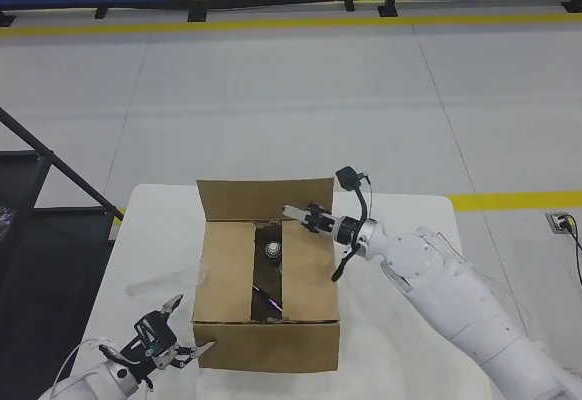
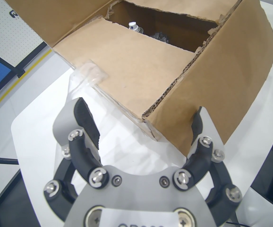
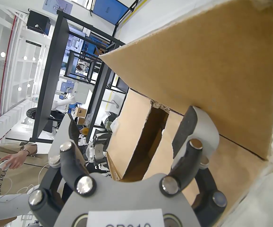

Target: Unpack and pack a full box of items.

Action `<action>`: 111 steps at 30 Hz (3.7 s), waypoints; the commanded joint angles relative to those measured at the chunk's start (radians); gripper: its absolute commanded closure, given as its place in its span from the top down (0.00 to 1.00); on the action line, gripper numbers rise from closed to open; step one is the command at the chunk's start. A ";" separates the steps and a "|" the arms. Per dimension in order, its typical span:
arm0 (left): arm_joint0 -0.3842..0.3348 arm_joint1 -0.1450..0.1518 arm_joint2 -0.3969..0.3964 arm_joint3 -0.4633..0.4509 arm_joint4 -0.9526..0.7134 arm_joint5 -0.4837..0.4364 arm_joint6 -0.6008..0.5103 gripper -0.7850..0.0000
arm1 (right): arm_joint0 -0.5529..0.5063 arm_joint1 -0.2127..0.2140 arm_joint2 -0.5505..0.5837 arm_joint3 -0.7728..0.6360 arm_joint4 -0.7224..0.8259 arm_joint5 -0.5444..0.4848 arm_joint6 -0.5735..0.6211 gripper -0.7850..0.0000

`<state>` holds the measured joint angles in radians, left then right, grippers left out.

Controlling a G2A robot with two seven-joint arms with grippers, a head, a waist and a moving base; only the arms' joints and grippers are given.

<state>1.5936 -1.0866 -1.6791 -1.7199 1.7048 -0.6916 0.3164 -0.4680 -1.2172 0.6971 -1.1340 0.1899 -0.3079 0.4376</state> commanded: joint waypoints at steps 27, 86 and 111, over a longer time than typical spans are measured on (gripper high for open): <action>0.000 0.000 0.000 0.000 0.000 0.000 0.000 1.00 | 0.270 -0.286 -0.120 0.656 0.179 0.010 -0.038 1.00; 0.115 0.005 -0.064 -0.009 -0.202 0.121 0.187 1.00 | 0.264 -0.465 -0.059 0.773 0.327 -0.025 0.657 1.00; 0.075 -0.007 0.016 -0.049 -0.293 0.217 0.055 1.00 | 0.311 -0.535 0.005 0.770 0.398 -0.137 0.713 1.00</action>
<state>1.6681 -1.0927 -1.6620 -1.7674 1.4244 -0.4766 0.3696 -0.1581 -1.7491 0.7028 -0.3629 0.5902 -0.4441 1.1587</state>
